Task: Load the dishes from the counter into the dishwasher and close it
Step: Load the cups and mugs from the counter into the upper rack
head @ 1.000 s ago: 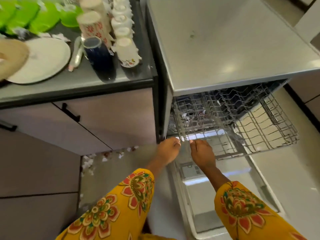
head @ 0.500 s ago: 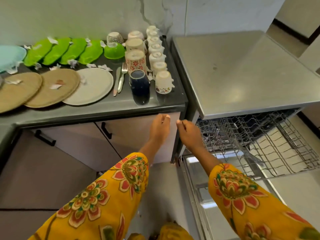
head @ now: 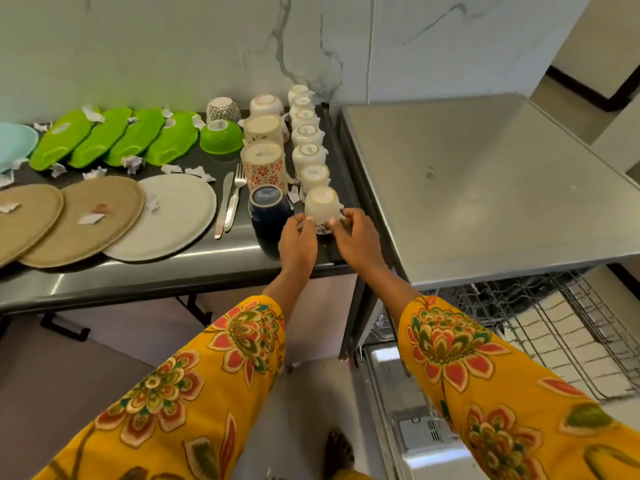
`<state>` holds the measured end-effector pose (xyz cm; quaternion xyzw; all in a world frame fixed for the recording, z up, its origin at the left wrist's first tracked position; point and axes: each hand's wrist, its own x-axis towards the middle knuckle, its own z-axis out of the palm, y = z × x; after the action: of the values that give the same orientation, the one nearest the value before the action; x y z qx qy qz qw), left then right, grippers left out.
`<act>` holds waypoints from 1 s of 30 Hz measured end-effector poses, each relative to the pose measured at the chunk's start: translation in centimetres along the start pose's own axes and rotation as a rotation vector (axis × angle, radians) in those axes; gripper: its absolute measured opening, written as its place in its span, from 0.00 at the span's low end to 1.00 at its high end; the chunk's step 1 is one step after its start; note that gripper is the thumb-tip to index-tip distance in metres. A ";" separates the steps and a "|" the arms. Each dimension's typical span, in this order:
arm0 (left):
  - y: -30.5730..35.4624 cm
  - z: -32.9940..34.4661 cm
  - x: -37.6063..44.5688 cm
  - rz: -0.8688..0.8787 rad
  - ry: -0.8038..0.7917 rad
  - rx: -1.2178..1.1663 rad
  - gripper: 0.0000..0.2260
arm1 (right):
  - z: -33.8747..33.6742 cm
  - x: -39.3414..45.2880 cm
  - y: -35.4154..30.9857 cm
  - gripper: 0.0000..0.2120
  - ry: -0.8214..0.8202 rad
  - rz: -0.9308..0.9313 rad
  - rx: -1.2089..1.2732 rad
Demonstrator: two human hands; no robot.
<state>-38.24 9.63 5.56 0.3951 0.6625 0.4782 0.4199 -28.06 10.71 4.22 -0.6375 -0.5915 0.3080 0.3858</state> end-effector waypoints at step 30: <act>-3.9 1.4 -0.7 0.008 -0.552 -0.064 0.37 | -2.7 -6.1 -0.6 0.12 0.245 0.336 0.270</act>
<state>-37.21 8.48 1.65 0.4998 0.5060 0.3747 0.5948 -26.73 4.33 5.76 -0.7022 -0.3796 0.3643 0.4798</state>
